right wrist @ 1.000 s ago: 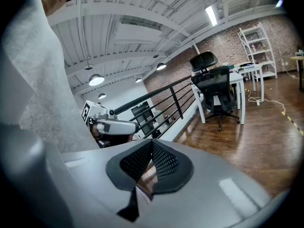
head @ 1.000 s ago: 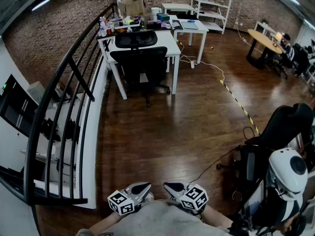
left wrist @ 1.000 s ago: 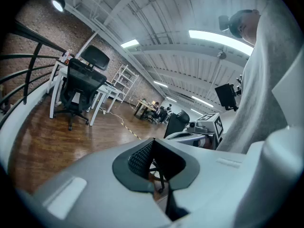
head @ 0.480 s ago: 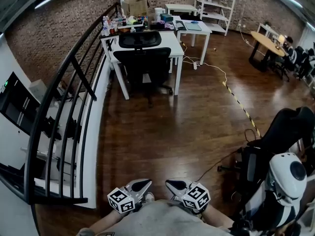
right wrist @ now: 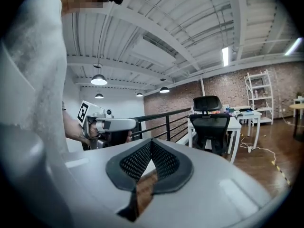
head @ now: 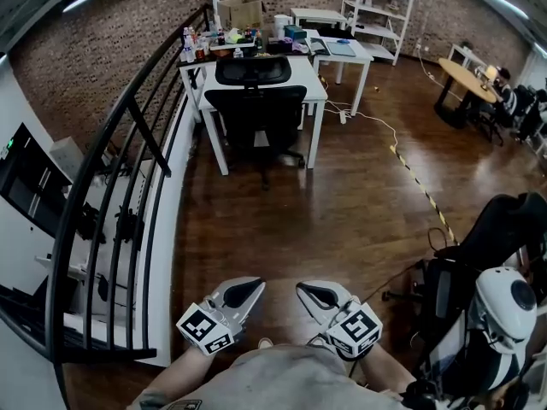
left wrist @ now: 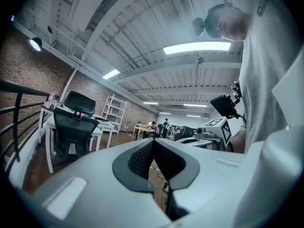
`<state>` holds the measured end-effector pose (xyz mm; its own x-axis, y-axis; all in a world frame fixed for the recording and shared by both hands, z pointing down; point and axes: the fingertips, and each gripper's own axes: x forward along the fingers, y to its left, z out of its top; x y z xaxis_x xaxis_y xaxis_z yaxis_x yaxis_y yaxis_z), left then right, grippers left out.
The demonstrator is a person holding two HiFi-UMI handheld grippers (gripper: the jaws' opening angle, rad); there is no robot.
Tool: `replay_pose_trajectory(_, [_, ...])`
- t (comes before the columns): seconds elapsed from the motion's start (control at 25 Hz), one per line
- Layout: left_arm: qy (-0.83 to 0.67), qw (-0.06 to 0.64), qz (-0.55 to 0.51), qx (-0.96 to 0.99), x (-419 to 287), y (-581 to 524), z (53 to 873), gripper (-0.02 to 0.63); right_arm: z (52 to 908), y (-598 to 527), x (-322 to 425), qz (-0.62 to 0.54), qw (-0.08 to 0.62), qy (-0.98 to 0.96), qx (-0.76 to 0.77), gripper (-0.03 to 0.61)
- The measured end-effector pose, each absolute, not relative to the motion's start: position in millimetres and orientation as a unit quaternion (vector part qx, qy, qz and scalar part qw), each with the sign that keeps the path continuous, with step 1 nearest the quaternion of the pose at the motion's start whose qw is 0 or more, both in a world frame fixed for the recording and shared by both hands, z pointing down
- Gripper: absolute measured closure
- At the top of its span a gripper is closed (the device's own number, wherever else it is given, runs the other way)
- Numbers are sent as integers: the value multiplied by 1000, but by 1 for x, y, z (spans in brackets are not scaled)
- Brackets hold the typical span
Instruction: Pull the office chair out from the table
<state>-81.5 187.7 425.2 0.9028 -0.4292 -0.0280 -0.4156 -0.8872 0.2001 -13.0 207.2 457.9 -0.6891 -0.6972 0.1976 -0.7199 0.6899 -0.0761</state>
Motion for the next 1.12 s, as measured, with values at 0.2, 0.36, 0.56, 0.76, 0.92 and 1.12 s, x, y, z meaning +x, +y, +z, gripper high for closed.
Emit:
replay_pose_trajectory(0.2, [-196, 92, -33, 976, -98, 173, 420, 614, 450, 189, -26, 65, 80, -905, 413, 572])
replay_pose_trajectory(0.36, [-194, 94, -31, 976, -106, 151, 420, 614, 446, 167, -30, 65, 74, -900, 425, 572])
replay_pose_trajectory(0.56, [-201, 98, -37, 974, -105, 115, 428, 614, 452, 130, -27, 58, 71, -901, 425, 572])
replay_pose_trajectory(0.76, [-222, 90, -38, 970, -90, 54, 433, 614, 454, 71, -10, 47, 64, -907, 413, 572])
replay_pose_trajectory(0.92, [-246, 95, -37, 964, -75, -1, 431, 614, 452, 17, 8, 51, 65, -912, 401, 572])
replay_pose_trajectory(1.12, [-272, 97, -37, 957, -49, -60, 430, 614, 452, -37, 31, 49, 75, -921, 379, 572])
